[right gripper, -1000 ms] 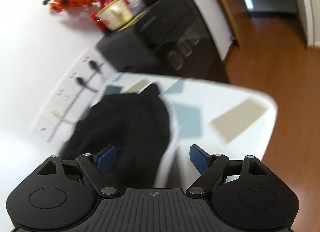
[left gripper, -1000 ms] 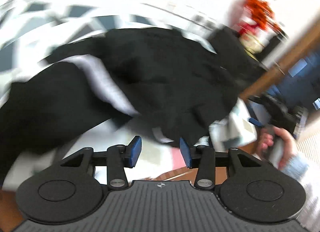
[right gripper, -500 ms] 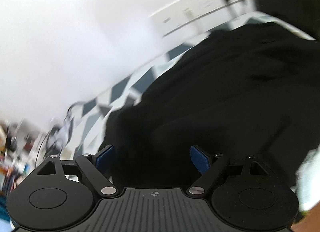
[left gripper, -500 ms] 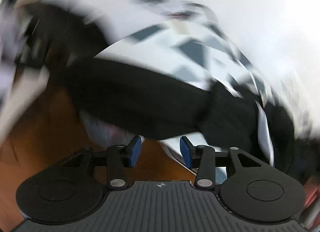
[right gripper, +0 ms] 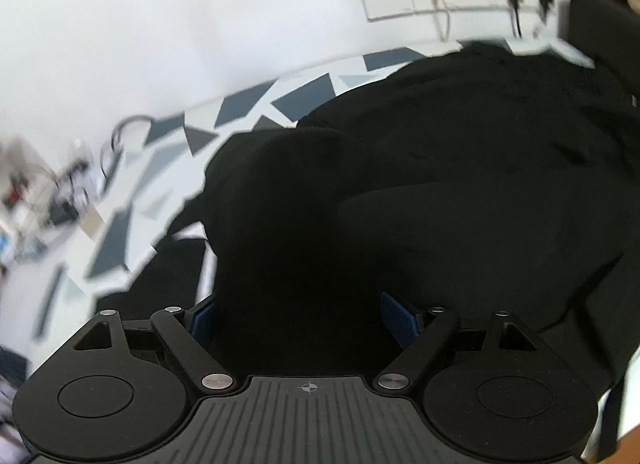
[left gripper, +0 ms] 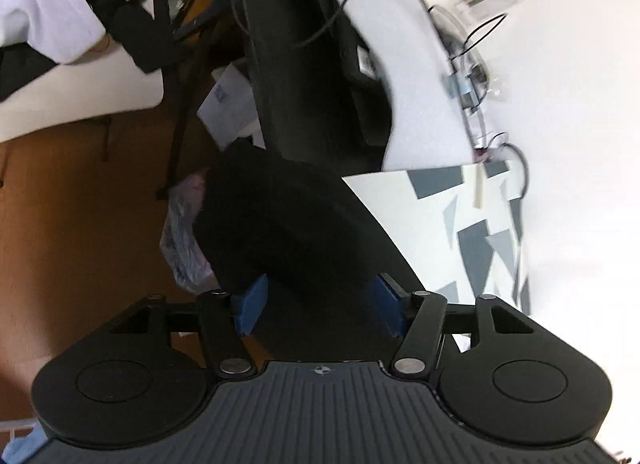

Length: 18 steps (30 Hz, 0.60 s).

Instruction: Fold clothes

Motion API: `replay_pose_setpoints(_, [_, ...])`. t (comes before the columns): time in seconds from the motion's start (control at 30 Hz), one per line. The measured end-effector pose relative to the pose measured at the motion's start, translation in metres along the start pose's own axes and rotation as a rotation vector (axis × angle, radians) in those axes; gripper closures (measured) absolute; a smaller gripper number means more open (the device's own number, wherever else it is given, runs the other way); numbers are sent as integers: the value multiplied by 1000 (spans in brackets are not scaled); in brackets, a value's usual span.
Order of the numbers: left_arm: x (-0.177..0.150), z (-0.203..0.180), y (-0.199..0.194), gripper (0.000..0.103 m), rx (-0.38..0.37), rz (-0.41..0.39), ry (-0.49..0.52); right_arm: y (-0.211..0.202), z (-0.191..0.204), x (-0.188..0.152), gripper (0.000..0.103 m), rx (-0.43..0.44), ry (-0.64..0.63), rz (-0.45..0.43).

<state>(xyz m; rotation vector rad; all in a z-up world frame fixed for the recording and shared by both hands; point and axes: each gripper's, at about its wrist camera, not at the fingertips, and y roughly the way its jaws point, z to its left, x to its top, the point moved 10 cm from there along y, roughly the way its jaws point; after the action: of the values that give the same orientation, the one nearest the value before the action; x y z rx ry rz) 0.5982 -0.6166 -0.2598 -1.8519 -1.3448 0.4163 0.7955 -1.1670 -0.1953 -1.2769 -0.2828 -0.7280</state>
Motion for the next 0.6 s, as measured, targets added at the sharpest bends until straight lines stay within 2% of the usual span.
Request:
replay_pose_setpoints(0.1, [0, -11, 10, 47, 30, -27, 31, 7, -4, -2, 24, 3, 13, 4])
replay_pose_setpoints(0.2, [-3, -15, 15, 53, 60, -43, 9, 13, -6, -5, 23, 0, 28, 7])
replay_pose_setpoints(0.27, [0, -14, 17, 71, 86, -57, 1, 16, -4, -7, 23, -1, 27, 13])
replay_pose_setpoints(0.3, [1, -10, 18, 93, 105, -62, 2, 16, -3, -7, 23, 1, 18, 14])
replay_pose_setpoints(0.43, [-9, -3, 6, 99, 88, -57, 17, 11, 13, -11, 23, 37, -35, 7])
replay_pose_setpoints(0.53, [-26, -6, -11, 99, 96, -45, 117, 4, 27, -14, 22, 67, -71, -1])
replay_pose_setpoints(0.6, [-36, -10, -27, 99, 73, -49, 159, -1, 33, -13, 22, 79, -70, -19])
